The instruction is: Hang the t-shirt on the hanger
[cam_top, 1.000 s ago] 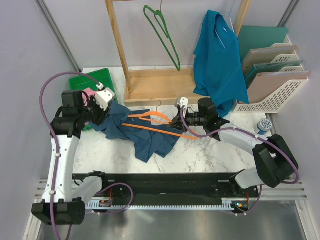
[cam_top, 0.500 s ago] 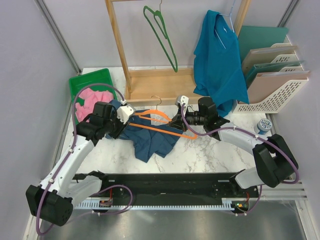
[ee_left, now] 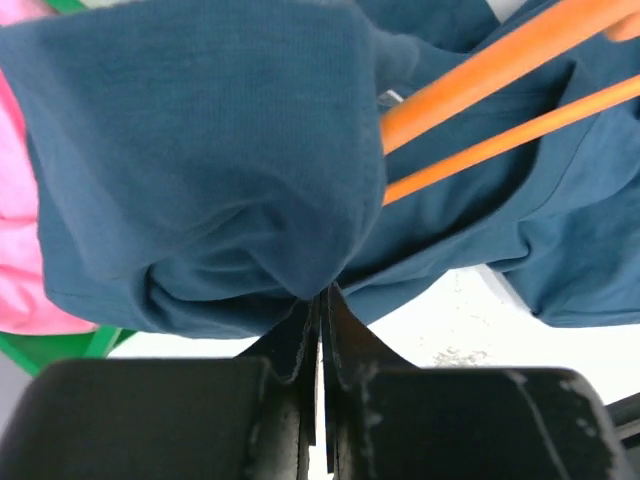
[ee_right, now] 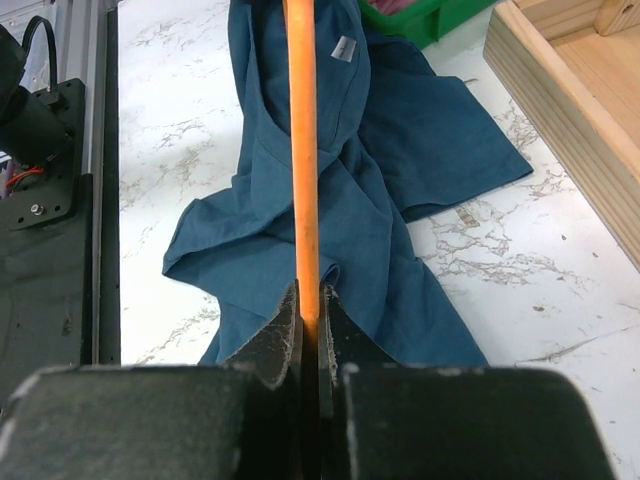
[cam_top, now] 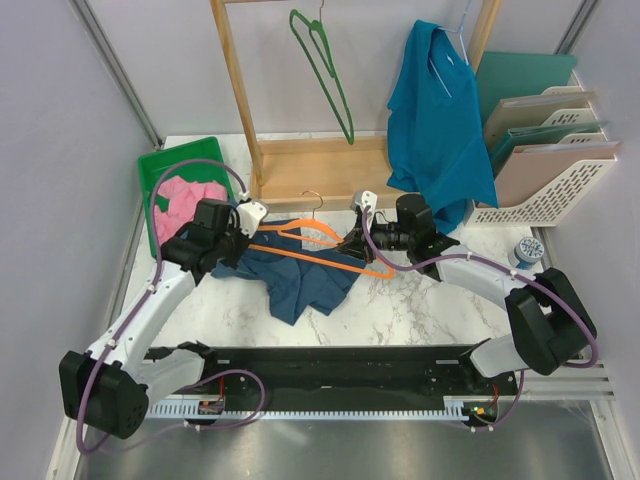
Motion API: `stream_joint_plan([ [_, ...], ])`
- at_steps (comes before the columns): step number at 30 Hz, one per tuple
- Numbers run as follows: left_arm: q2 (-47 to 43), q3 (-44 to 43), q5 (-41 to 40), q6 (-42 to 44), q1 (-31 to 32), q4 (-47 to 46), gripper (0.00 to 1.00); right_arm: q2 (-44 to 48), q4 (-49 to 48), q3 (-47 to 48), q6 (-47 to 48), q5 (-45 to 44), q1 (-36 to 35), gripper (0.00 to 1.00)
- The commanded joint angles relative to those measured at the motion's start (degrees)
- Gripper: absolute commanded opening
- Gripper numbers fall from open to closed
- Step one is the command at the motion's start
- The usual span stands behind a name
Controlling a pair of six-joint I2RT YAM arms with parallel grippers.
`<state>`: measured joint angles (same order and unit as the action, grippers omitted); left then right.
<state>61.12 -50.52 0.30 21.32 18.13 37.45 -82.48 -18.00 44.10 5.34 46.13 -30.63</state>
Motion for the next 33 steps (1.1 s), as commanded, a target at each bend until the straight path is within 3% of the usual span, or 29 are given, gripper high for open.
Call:
stream_joint_plan([
  [1,-1.44,-0.28,7.30,-0.59,0.76,0.24,0.02,0.30,-4.32,3.36,-2.18,0.45,0.05,0.00],
  [4,-4.52,-1.07,16.09,1.88,4.53,5.60,0.02,-0.58,-7.13,3.28,-4.72,0.10,0.05,0.00],
  [8,-4.09,-3.35,20.97,0.57,11.73,9.21,0.02,-2.42,-11.79,3.10,-8.24,-0.51,-1.00,0.00],
  [15,1.71,-6.08,28.17,-0.49,14.38,9.31,0.02,-3.48,-18.64,2.40,-14.21,-0.51,-3.73,0.00],
  [25,2.43,-7.75,29.50,1.52,16.67,7.46,0.02,-5.42,-24.54,-0.33,-18.18,-0.60,-6.90,0.00],
  [29,0.32,-11.69,30.29,5.83,16.59,14.72,0.02,-4.63,-24.19,-1.03,-16.87,0.19,-6.81,0.00],
  [31,0.05,-17.81,30.37,7.15,14.85,19.82,0.12,-3.05,-24.01,-2.34,-15.11,0.54,-6.81,0.00],
  [32,0.14,-20.29,32.55,7.59,12.83,24.29,0.32,-2.43,-22.97,-2.87,-12.92,0.37,-6.81,0.00],
  [33,0.05,-22.75,36.84,7.51,10.37,26.25,0.42,-1.47,-22.52,-3.31,-12.03,0.19,-6.81,0.00],
])
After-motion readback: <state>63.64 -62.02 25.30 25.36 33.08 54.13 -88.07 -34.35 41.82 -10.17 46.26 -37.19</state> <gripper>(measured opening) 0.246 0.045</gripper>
